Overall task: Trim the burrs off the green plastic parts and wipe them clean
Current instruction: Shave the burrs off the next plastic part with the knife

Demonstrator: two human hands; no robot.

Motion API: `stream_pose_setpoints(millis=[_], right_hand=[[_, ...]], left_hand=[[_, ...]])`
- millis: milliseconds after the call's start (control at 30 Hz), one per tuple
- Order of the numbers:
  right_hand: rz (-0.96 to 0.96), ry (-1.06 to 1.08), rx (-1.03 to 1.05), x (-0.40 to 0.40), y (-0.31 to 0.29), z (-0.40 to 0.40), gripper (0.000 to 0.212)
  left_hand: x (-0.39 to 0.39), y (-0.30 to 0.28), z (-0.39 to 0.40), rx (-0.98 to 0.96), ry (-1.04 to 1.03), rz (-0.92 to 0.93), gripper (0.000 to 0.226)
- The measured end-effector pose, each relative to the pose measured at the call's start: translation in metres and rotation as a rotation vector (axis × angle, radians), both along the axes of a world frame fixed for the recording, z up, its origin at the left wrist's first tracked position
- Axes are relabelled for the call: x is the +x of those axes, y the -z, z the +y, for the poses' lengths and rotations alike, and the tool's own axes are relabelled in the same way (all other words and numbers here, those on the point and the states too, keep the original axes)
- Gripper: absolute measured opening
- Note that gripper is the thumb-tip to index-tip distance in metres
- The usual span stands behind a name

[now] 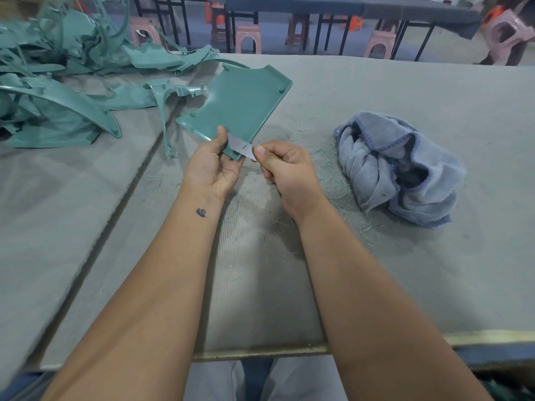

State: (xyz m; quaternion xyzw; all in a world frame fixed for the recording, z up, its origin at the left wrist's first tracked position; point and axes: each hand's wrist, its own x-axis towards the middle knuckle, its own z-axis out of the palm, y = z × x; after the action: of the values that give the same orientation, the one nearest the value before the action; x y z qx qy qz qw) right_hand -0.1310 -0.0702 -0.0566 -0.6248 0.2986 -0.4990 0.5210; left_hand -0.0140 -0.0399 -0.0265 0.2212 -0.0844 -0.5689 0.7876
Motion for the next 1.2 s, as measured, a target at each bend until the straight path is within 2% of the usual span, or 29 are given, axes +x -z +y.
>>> stream_pose_setpoints(millis=[333, 467, 500, 767, 933, 1067, 1200], right_hand=[[-0.025, -0.013, -0.003, 0.000, -0.002, 0.001, 0.026], [-0.416, 0.097, 0.297, -0.010, -0.009, -0.010, 0.030], [-0.437, 0.093, 0.299, -0.012, -0.010, -0.011, 0.027], [-0.430, 0.044, 0.336, -0.018, -0.015, -0.010, 0.026], [-0.329, 0.125, 0.319, -0.020, -0.016, -0.013, 0.044], [-0.261, 0.183, 0.250, -0.021, -0.019, -0.013, 0.031], [-0.194, 0.205, 0.266, -0.020, -0.018, -0.012, 0.020]], left_hand=[[0.000, 0.002, 0.001, 0.007, 0.021, -0.037, 0.017], [0.017, 0.006, 0.008, 0.032, -0.019, -0.019, 0.014], [0.021, 0.005, 0.009, 0.029, -0.036, -0.034, 0.014], [0.025, 0.008, 0.004, 0.048, -0.021, -0.126, 0.017], [0.026, 0.012, -0.001, 0.078, 0.003, -0.182, 0.018], [0.024, 0.012, -0.004, 0.092, 0.005, -0.178, 0.023], [0.025, 0.013, -0.006, 0.117, 0.005, -0.202, 0.021]])
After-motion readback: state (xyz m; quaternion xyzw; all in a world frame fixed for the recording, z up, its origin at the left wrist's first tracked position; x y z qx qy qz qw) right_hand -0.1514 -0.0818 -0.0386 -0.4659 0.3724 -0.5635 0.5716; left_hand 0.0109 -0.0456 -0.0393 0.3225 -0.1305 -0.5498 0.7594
